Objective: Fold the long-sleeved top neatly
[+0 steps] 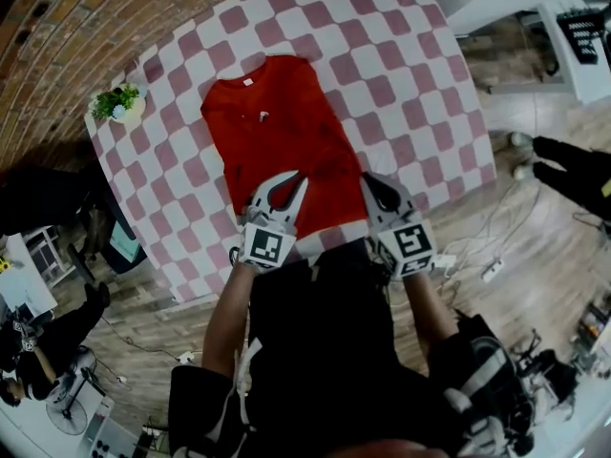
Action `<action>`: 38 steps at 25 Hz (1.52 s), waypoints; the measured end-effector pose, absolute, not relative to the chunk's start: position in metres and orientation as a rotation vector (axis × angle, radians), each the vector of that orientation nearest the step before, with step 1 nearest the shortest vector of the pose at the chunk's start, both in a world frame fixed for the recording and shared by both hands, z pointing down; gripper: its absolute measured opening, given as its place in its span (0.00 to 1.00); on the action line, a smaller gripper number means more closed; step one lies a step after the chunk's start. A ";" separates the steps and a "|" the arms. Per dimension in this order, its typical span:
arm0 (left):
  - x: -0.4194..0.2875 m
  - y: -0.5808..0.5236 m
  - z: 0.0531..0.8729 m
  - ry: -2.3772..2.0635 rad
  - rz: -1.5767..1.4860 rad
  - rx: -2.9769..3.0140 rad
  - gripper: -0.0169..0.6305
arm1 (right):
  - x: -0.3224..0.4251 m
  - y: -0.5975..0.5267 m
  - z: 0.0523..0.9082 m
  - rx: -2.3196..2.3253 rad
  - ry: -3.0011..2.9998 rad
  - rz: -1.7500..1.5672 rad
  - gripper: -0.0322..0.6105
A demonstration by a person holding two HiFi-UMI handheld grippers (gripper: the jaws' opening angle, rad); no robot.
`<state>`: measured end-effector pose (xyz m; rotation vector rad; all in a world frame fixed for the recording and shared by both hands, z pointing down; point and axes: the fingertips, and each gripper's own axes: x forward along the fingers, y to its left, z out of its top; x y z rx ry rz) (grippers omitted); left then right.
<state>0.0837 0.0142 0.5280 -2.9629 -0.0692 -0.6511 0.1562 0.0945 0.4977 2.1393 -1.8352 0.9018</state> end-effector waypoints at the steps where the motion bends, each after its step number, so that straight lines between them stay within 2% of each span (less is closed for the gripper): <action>1: 0.078 0.006 0.520 -0.024 -0.624 -2.978 0.07 | 0.153 0.091 0.496 2.131 -1.843 0.893 0.06; 5: 0.055 -0.022 0.492 0.129 -0.533 -3.019 0.04 | 0.141 0.076 0.487 2.102 -1.871 0.864 0.06; 17: -0.004 -0.083 0.445 0.488 -0.447 -3.107 0.04 | 0.113 0.031 0.466 2.017 -1.943 0.783 0.06; 26: -0.023 -0.140 0.459 0.671 -0.611 -3.061 0.04 | 0.127 -0.024 0.461 1.987 -1.999 0.700 0.06; 38: -0.001 -0.220 0.510 0.743 -0.787 -3.050 0.04 | 0.178 -0.105 0.487 1.900 -2.009 0.646 0.06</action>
